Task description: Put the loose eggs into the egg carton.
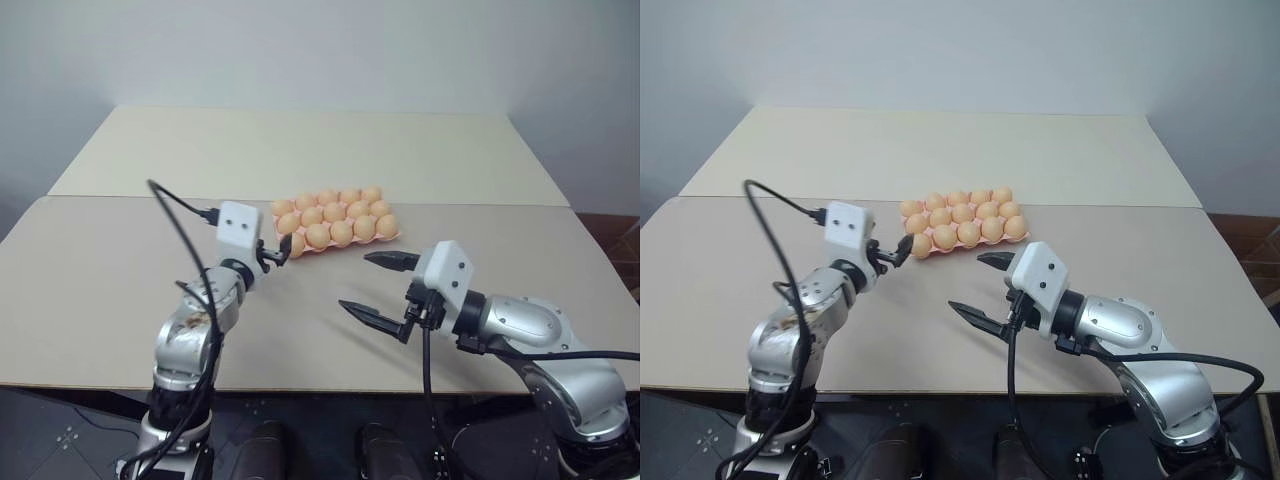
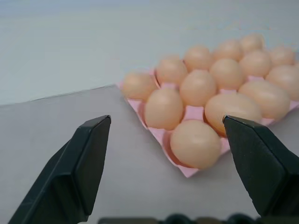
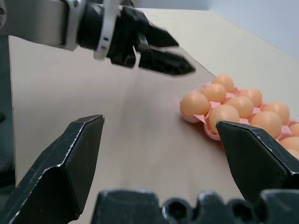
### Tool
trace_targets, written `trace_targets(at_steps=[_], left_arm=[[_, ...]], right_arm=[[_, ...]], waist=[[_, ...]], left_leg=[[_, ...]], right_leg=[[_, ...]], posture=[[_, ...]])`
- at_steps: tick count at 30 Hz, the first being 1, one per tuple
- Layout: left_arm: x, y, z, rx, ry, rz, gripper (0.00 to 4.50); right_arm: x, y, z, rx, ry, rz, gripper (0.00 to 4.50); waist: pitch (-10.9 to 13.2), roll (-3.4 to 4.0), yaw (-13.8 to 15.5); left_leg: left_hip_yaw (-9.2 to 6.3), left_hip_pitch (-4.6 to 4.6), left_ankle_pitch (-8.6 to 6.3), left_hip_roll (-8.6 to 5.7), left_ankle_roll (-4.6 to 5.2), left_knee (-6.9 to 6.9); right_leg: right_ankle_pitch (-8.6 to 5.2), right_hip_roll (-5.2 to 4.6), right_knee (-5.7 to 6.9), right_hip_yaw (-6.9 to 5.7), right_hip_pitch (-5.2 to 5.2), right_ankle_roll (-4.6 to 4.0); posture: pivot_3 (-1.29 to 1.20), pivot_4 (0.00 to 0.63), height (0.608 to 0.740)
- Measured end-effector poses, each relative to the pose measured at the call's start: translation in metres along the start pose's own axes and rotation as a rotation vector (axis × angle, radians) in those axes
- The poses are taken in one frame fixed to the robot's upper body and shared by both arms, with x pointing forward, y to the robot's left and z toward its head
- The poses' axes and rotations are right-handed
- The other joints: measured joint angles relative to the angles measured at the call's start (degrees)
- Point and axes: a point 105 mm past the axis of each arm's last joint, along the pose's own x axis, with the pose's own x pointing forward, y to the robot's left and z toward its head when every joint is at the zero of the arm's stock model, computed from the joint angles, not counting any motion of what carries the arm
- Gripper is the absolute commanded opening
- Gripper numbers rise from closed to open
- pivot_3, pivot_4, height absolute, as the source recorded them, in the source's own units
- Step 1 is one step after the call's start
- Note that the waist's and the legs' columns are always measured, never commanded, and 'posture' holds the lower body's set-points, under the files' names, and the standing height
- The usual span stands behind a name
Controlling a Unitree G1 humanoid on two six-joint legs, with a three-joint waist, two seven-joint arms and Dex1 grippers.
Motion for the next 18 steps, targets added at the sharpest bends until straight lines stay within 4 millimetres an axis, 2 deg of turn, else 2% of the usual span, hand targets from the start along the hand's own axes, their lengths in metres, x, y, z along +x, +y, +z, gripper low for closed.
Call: trace_targets(at_steps=[2, 4, 7, 9, 12, 18], left_arm=[[-0.015, 0.007, 0.016, -0.007, -0.121, 0.051, 4.16], [-0.024, 0.012, 0.02, -0.001, -0.157, 0.092, 4.16], [-0.042, 0.021, 0.003, -0.003, -0.109, 0.143, 4.16], [-0.056, 0.03, -0.015, -0.007, -0.055, 0.187, 4.16], [-0.074, 0.04, -0.031, 0.003, -0.031, 0.251, 4.16], [-0.089, 0.037, -0.031, 0.017, -0.105, 0.276, 4.16]], right_arm=[[-0.003, -0.001, -0.009, 0.053, -0.005, -0.065, 4.5], [-0.003, -0.006, -0.012, 0.083, -0.036, -0.155, 4.5], [-0.006, -0.019, -0.018, 0.113, -0.094, -0.361, 4.5], [-0.013, -0.028, -0.027, 0.121, -0.106, -0.51, 4.5], [-0.023, -0.038, -0.044, 0.107, -0.106, -0.71, 4.5], [-0.045, -0.034, -0.076, 0.07, -0.095, -0.9, 4.5]], waist=[[0.0, 0.0, 0.1], [0.0, 0.0, 0.2], [0.0, 0.02, 0.1], [-0.1, -0.02, 0.0], [-0.1, -0.02, -0.1], [-0.1, -0.01, 0.1]], left_leg=[[0.01, -0.02, 0.0, 0.0, 0.0, 0.0], [0.02, -0.01, 0.0, -0.01, 0.0, 0.0], [0.05, 0.05, 0.0, 0.0, 0.0, 0.0], [0.07, 0.05, 0.0, 0.04, 0.0, 0.0], [0.09, 0.04, 0.0, 0.04, -0.01, 0.0], [0.16, 0.04, -0.01, 0.05, -0.01, 0.0]], right_leg=[[0.0, -0.01, -0.02, 0.0, -0.01, 0.0], [0.0, -0.01, 0.01, 0.02, -0.01, 0.0], [0.0, 0.0, 0.06, 0.07, -0.01, 0.0], [0.0, 0.02, 0.04, 0.07, -0.03, -0.01], [0.0, 0.01, 0.02, 0.06, -0.04, -0.01], [-0.02, -0.03, -0.07, 0.05, 0.0, -0.03]], posture=[[0.0, 0.15, 0.74], [0.0, 0.15, 0.74], [0.0, 0.15, 0.74], [0.0, 0.15, 0.74], [0.0, 0.15, 0.74], [0.0, 0.15, 0.74]])
